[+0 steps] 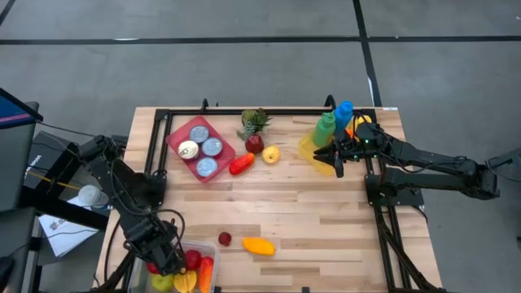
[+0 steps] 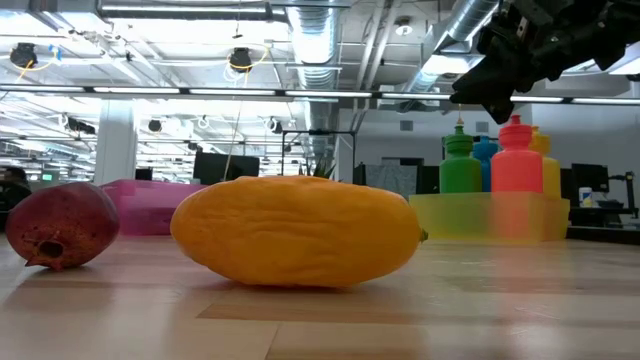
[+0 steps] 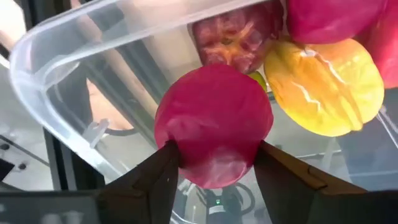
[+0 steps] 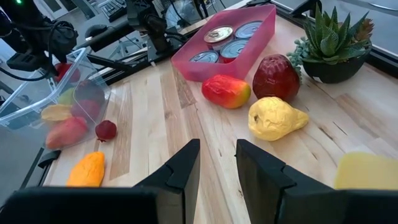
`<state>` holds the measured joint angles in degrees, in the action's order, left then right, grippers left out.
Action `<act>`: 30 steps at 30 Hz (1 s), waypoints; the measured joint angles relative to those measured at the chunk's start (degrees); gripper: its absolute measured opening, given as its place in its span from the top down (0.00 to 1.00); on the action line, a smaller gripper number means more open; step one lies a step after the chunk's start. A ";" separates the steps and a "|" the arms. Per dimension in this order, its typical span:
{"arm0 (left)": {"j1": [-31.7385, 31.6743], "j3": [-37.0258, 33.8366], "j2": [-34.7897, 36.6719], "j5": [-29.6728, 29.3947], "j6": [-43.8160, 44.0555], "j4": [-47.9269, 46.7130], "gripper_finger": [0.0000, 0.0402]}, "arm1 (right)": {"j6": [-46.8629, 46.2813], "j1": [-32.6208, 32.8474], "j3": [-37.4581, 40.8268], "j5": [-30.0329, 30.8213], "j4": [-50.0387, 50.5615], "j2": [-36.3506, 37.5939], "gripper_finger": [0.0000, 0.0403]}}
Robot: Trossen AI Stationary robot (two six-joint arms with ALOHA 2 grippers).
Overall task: Pick & Place Food Item
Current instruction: Put the red tomato into the transparent bin, then put the dark red apple into the transparent bin
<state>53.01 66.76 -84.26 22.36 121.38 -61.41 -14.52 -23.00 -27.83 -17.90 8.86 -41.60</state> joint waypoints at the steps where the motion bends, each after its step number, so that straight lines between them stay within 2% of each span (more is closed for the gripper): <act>1: 0.00 0.00 -0.01 -0.07 -1.30 0.01 0.52 | 0.00 0.00 -0.01 0.01 0.00 0.00 0.76; 4: -0.02 0.00 0.08 -0.47 -5.06 -0.20 0.43 | 0.00 0.00 -0.01 0.00 -0.01 0.00 0.76; 10: -0.15 -1.23 0.33 0.27 -5.46 -0.43 0.25 | -0.02 0.00 0.01 -0.01 0.21 0.00 0.76; 14: -1.66 -1.27 1.93 -0.04 -5.62 0.44 0.18 | -0.02 -0.02 -0.01 -0.01 0.21 0.00 0.76; 16: -3.51 -0.87 4.69 -2.34 -6.89 3.18 0.17 | -0.10 0.00 -0.01 -0.01 0.20 0.00 0.76; 20: -6.41 1.12 12.52 -12.71 -9.00 7.87 0.18 | -0.46 0.00 -0.01 -0.01 0.20 0.00 0.76; 22: -7.71 1.49 17.13 -21.51 -12.16 10.21 0.19 | -0.46 0.00 -0.01 -0.01 0.20 0.00 0.76; 24: -9.44 1.51 21.40 -32.78 -16.58 11.30 0.20 | -0.48 0.00 -0.01 -0.01 0.20 0.00 0.76; 26: -12.28 1.52 24.28 -43.55 -24.77 12.72 0.21 | -0.48 0.00 -0.01 -0.01 0.20 0.00 0.76; 27: -14.26 1.55 25.10 -47.06 -30.15 13.15 0.21 | -0.48 0.04 0.01 -0.01 0.20 0.00 0.76; 28: -16.83 1.55 25.36 -48.99 -36.13 13.31 0.21 | -0.48 0.04 0.00 -0.01 0.20 0.00 0.76; 30: -22.81 1.55 24.62 -49.16 -48.88 14.22 0.21 | -0.48 0.04 -0.01 -0.03 0.41 0.00 0.76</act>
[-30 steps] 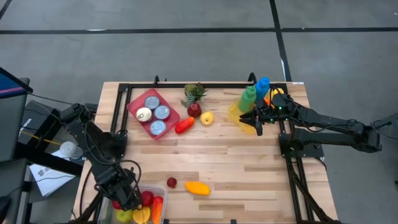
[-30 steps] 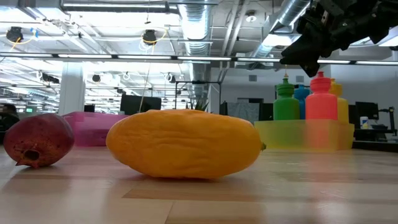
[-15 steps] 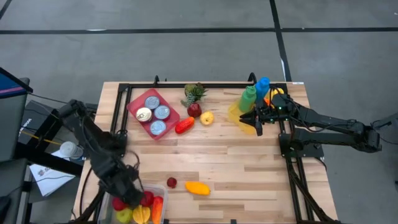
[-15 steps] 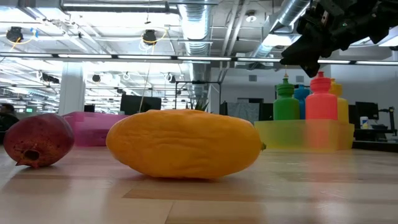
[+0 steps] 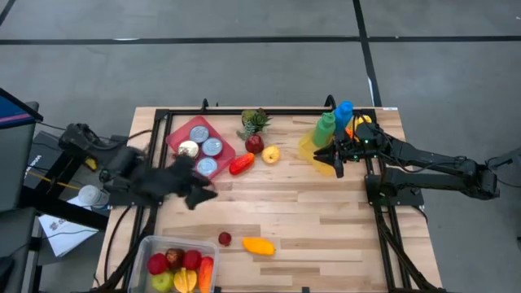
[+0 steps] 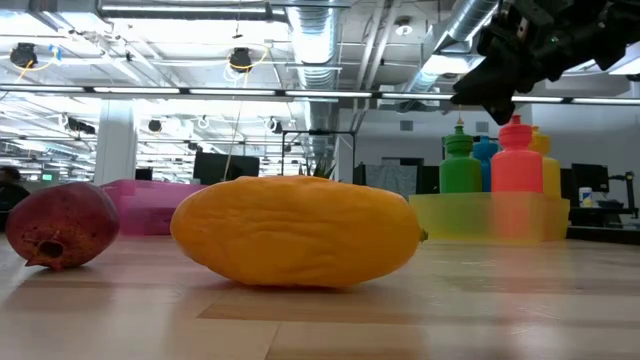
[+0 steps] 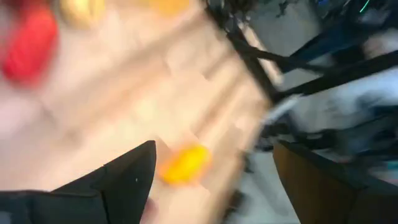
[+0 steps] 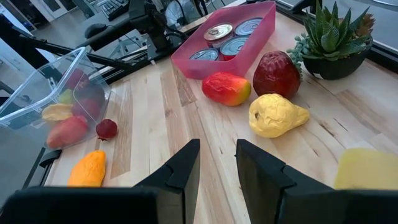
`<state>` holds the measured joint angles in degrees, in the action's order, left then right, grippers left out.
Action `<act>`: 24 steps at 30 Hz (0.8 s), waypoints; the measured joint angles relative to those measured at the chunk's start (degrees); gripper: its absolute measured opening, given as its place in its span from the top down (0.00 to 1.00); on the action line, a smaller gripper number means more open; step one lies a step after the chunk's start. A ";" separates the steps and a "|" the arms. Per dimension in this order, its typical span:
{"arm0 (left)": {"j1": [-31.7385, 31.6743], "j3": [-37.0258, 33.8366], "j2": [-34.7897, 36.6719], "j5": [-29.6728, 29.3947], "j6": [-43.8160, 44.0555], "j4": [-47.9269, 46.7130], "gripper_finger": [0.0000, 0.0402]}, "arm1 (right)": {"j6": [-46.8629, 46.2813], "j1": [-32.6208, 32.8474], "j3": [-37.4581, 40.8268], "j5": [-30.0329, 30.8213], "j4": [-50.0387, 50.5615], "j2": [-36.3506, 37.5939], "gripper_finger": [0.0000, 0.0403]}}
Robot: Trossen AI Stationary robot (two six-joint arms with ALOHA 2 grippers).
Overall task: Pick & Place Food Item
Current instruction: Put the dark red apple into the transparent bin
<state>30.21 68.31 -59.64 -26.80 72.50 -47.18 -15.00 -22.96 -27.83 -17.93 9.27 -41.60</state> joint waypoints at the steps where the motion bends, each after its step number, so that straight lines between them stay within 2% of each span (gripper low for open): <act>1: -3.02 0.00 -0.88 1.60 -6.38 0.48 0.21 | 0.00 0.00 0.00 -0.01 0.16 0.00 0.76; 3: -8.98 -0.07 -3.43 7.69 -18.65 0.45 0.22 | 0.00 0.00 0.00 -0.02 0.44 0.00 0.76; 5: -14.94 -0.07 -6.87 16.02 -26.93 0.40 0.22 | -0.01 0.00 0.00 -0.02 0.56 0.00 0.76; 9: -21.91 -0.11 -15.52 31.72 -34.39 -0.99 0.22 | -0.01 0.00 0.00 -0.02 0.76 0.00 0.76; 11: -22.84 -0.11 -19.82 35.10 -37.52 -2.27 0.22 | -0.02 0.00 0.00 -0.02 0.87 0.00 0.76; 18: -24.66 -0.13 -30.17 34.39 -45.66 -2.40 0.22 | -0.01 0.00 0.00 -0.02 1.03 0.00 0.76; 21: -26.70 -0.13 -31.16 29.96 -45.92 -2.00 0.22 | -0.01 0.00 0.00 -0.02 1.03 0.00 0.76; 24: -30.41 -0.13 -31.12 22.62 -44.34 1.20 0.22 | 0.00 0.00 0.00 -0.02 1.03 0.00 0.76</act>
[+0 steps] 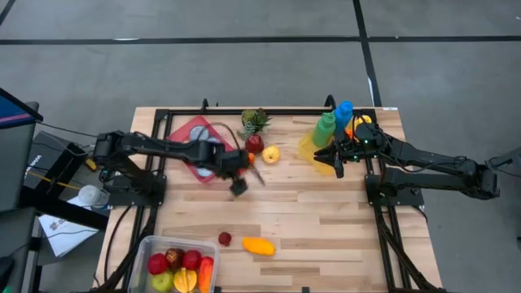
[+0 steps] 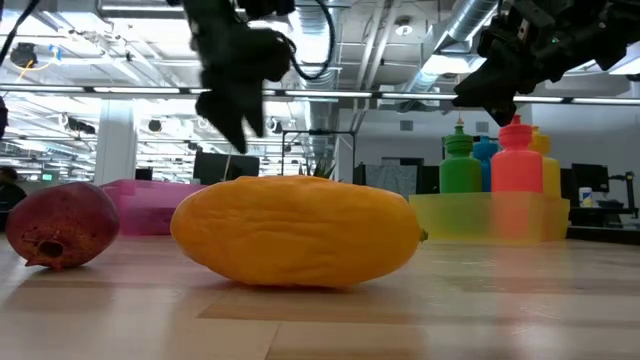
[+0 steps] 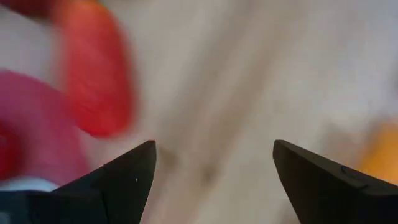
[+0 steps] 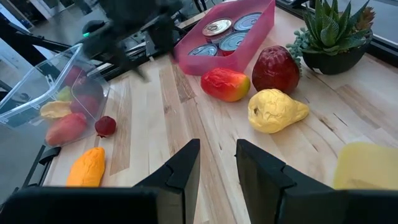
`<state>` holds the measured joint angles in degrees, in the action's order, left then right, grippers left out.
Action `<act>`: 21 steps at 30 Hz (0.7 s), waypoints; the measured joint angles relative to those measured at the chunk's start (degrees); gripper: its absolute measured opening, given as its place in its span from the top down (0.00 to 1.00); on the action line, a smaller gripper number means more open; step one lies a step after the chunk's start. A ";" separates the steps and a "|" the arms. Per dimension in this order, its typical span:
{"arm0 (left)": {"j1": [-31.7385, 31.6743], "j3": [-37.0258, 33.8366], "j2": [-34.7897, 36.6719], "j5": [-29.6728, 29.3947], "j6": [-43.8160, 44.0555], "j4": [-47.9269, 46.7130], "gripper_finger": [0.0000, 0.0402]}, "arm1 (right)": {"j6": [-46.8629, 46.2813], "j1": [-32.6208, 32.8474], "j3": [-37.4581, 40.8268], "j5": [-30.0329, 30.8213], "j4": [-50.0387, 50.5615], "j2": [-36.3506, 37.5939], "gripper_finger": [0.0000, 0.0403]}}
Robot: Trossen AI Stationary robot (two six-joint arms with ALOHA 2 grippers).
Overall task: Pick & Place Food Item
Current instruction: Put the dark red apple into the transparent bin
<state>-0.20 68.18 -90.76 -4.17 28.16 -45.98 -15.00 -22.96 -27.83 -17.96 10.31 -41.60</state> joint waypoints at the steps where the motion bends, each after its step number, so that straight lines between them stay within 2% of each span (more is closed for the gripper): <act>1: -1.57 0.00 0.22 -1.99 0.92 1.46 0.22 | 0.00 0.00 0.00 0.00 0.00 0.00 0.76; 5: -8.64 0.07 0.45 -6.98 3.72 8.08 0.22 | 0.00 0.00 0.00 0.00 0.00 0.00 0.76; 10: -16.23 0.07 0.18 -8.27 3.13 18.01 0.22 | -0.01 0.00 0.00 0.00 0.02 0.00 0.76; 12: -18.32 0.07 0.18 -8.62 -0.06 21.66 0.22 | -0.02 0.00 0.00 0.01 0.02 0.00 0.76; 17: -20.22 0.07 0.13 -11.13 -11.95 29.31 0.22 | 0.00 0.00 0.00 0.01 0.02 0.00 0.76; 21: -19.49 0.04 -2.71 -11.40 -14.82 33.79 0.22 | 0.25 0.00 0.00 0.03 0.03 0.00 0.76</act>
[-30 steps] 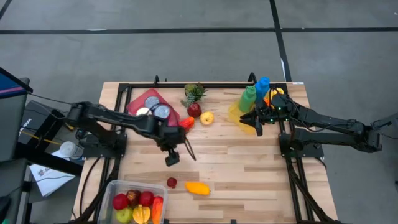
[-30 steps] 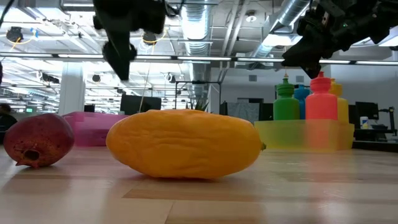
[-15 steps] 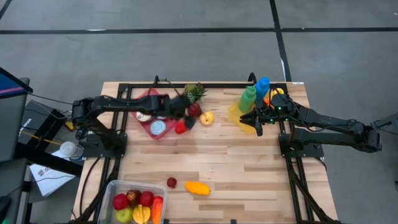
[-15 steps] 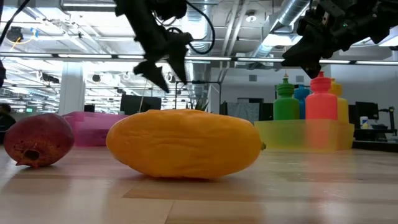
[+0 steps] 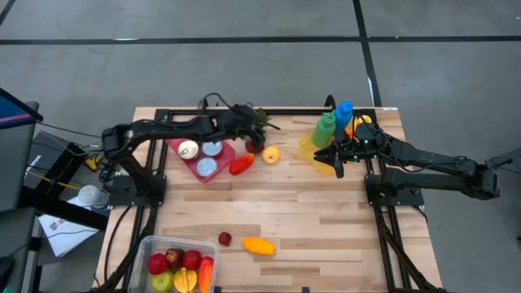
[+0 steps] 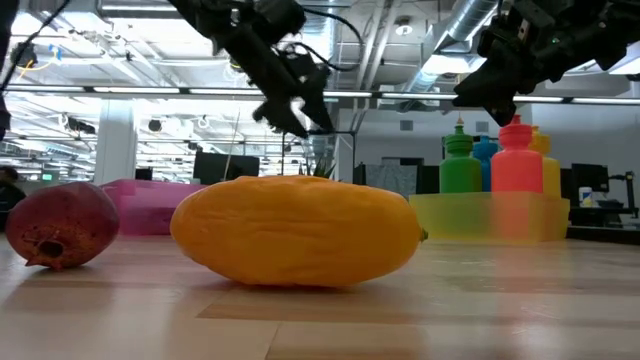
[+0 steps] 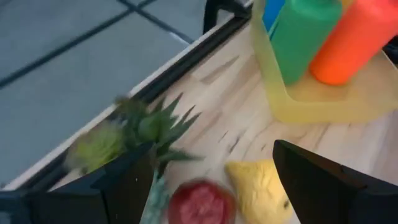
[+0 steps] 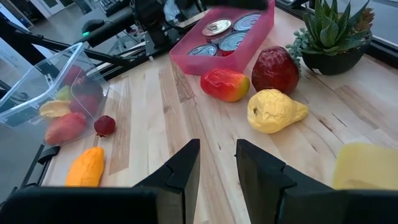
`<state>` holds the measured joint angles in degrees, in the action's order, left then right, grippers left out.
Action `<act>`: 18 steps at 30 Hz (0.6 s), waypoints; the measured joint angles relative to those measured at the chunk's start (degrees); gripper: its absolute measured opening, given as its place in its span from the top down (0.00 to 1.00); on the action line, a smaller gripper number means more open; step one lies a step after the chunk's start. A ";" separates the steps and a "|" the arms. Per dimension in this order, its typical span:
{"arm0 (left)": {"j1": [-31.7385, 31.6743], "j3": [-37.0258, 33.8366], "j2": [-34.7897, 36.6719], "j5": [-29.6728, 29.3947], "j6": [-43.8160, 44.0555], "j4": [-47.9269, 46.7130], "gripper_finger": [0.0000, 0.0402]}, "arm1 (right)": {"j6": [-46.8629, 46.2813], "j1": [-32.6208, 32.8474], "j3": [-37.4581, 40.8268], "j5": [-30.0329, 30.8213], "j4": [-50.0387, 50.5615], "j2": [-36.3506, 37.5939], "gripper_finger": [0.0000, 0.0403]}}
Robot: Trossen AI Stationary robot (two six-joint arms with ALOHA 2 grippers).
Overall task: Pick & Place Food Item
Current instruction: Put the dark red apple into the transparent bin
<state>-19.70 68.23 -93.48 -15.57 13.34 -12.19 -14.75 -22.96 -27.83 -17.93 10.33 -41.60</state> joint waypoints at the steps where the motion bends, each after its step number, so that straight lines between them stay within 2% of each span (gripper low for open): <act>1: 0.40 0.02 -1.41 0.00 -0.62 2.04 0.22 | 0.15 0.00 0.00 0.01 0.00 0.00 0.76; 3: 1.02 0.00 -4.16 -0.87 -0.74 2.23 0.22 | 0.18 -0.05 0.01 0.01 -0.01 0.00 0.76; 7: 1.99 -0.09 -7.75 -8.09 0.63 2.05 0.22 | 0.18 -0.09 0.00 0.01 0.23 0.00 0.76; 18: 2.06 -1.33 -10.16 -10.40 3.33 3.85 0.22 | 0.36 -0.04 -0.07 0.01 0.31 -1.69 0.76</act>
<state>-17.64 66.89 -103.63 -25.97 16.67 -8.34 -14.39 -23.00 -27.90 -17.91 10.64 -43.30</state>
